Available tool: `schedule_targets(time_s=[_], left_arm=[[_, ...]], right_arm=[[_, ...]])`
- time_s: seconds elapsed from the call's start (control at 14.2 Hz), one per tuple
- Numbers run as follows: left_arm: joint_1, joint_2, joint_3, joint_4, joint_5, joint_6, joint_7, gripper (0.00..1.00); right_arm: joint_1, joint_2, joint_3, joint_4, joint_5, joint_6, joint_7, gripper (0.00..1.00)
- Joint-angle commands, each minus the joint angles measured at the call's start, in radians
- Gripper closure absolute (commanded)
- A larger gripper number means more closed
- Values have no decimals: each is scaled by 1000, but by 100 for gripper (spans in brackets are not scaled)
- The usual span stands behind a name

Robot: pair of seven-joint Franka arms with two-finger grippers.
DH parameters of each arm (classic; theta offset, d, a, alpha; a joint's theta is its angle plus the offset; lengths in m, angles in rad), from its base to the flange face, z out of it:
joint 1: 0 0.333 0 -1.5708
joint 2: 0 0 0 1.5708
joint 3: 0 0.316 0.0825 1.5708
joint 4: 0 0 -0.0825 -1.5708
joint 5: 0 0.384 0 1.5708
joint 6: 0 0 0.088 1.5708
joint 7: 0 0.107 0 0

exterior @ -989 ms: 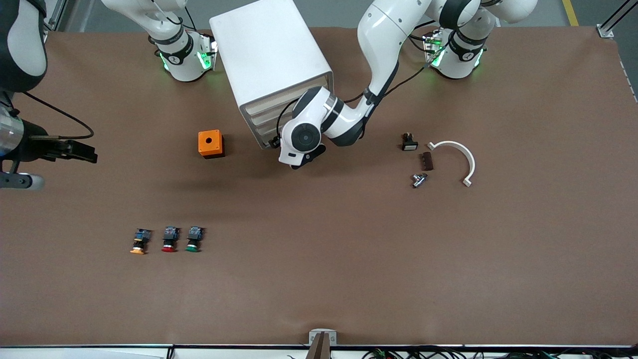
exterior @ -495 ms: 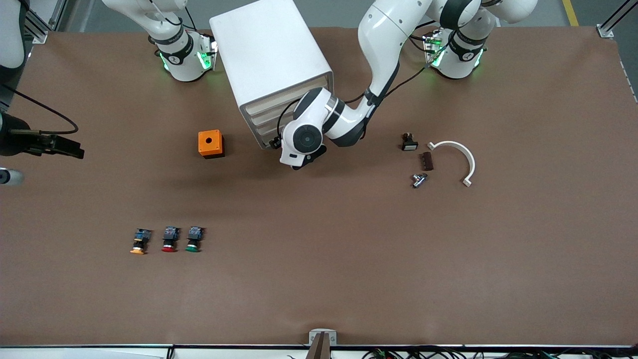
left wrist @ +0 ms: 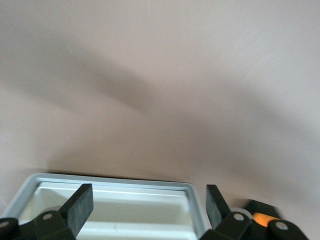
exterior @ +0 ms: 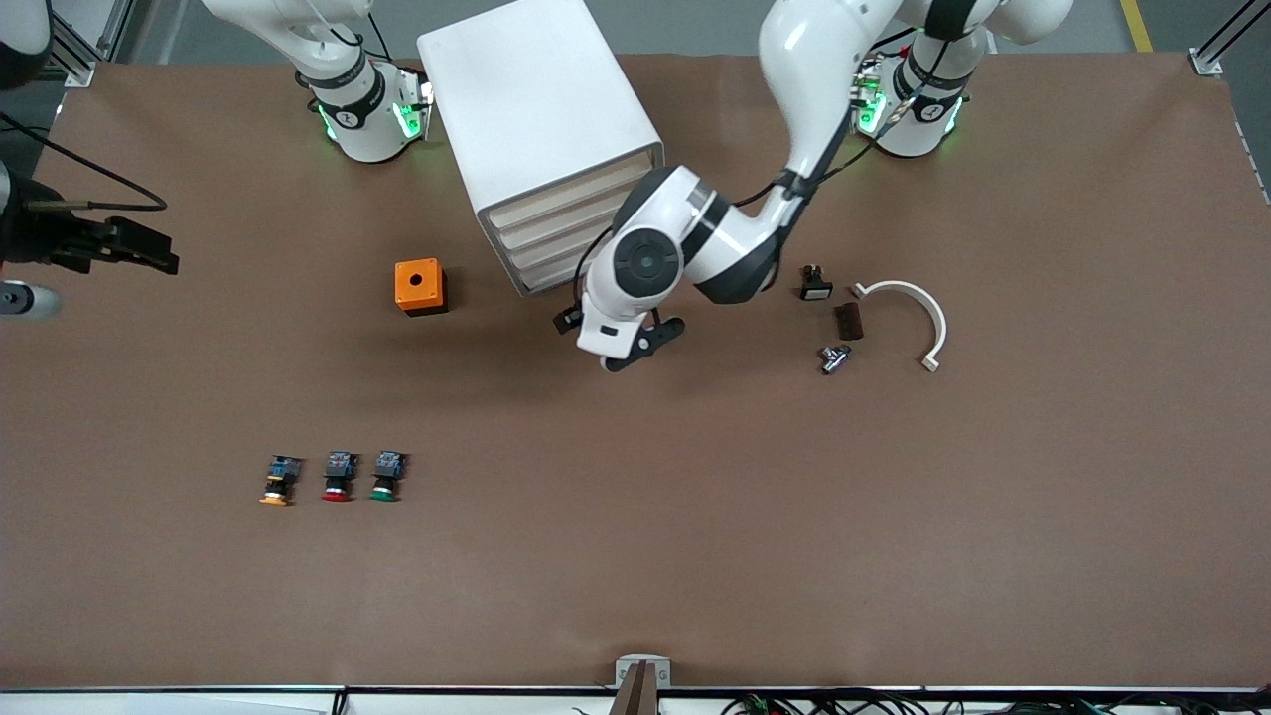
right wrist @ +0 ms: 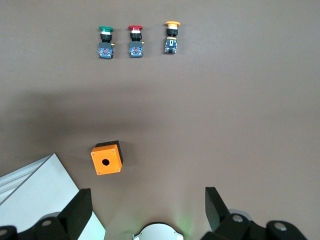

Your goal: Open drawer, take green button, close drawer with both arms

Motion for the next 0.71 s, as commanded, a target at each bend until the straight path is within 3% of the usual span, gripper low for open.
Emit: schedule_targets(time_s=[0.0,0.35,0.64], left_arm=[[101,-149,-3,-37,27,-110,75,1],[285,-356,-3,-40,91,-441,343,1],[440,-442,-4,-44,152,-636,568,1]], right_arm=[[-14,-20,-4,-13,15,8,-9,0],[-37,-66,-7,-80,32,65,-12,0],[-37,-91,-7,-109,32,109,-29,0]])
